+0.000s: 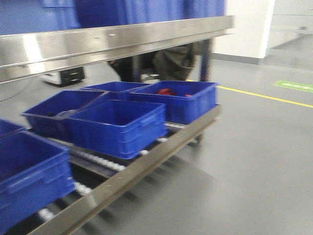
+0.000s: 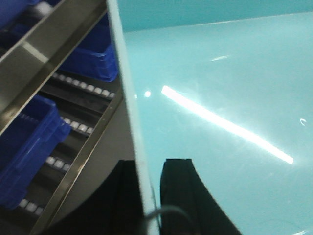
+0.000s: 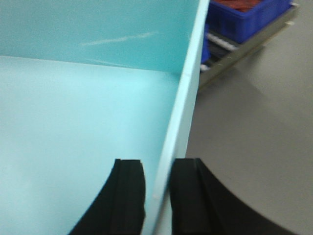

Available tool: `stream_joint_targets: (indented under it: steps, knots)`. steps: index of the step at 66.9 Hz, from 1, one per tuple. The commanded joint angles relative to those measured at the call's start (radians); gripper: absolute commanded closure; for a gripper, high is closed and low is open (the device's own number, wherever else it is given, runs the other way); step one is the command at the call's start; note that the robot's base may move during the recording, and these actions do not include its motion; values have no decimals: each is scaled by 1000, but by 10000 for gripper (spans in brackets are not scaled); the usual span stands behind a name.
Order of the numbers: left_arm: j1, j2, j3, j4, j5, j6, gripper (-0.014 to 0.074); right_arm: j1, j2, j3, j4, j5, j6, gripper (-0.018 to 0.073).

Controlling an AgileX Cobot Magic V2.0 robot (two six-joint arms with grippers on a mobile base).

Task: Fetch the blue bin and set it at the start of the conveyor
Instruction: 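Hold the bin with both grippers while the base drives to the conveyor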

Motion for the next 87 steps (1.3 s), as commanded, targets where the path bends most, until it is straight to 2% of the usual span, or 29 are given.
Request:
stream_joint_targets:
  steps: [1,87]
  knots:
    - [-11,-23,-8,-63,-12,15,707,-6,-2,-6,-39,-77,14,712]
    - [-11,-23,-8,-59,-12,15,707,-6,-2,-6,-39,-77,14,712]
